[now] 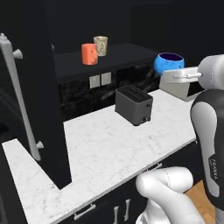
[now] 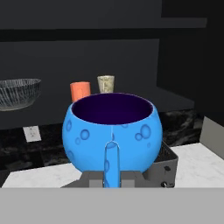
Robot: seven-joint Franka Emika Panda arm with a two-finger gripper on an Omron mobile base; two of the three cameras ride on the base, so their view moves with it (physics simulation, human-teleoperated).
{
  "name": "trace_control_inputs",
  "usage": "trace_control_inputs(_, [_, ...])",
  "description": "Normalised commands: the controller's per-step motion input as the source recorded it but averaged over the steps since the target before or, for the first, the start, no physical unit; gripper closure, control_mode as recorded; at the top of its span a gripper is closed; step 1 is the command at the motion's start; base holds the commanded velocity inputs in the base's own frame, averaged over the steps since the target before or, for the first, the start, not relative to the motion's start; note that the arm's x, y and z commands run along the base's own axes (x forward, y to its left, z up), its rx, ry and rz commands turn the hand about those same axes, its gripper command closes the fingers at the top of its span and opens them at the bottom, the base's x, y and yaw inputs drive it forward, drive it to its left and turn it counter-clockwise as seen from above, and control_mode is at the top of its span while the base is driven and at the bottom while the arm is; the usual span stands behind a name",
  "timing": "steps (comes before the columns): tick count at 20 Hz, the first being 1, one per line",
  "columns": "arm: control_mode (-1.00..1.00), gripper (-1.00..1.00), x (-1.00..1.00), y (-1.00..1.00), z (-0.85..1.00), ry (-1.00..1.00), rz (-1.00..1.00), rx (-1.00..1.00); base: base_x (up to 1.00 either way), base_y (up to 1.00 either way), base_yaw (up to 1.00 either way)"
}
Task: Gather all objects into one cabinet and sort the glasses and bowls to opposite sides.
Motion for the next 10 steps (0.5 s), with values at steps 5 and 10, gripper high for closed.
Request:
trace_control_inputs(5, [1.0,1.0,0.0,0.0,0.0,0.0,0.0,0.0,0.33,0.01,-0.13])
trace_control_inputs(10, [1.0,1.0,0.0,0.0,0.0,0.0,0.0,0.0,0.69,0.18,-0.16])
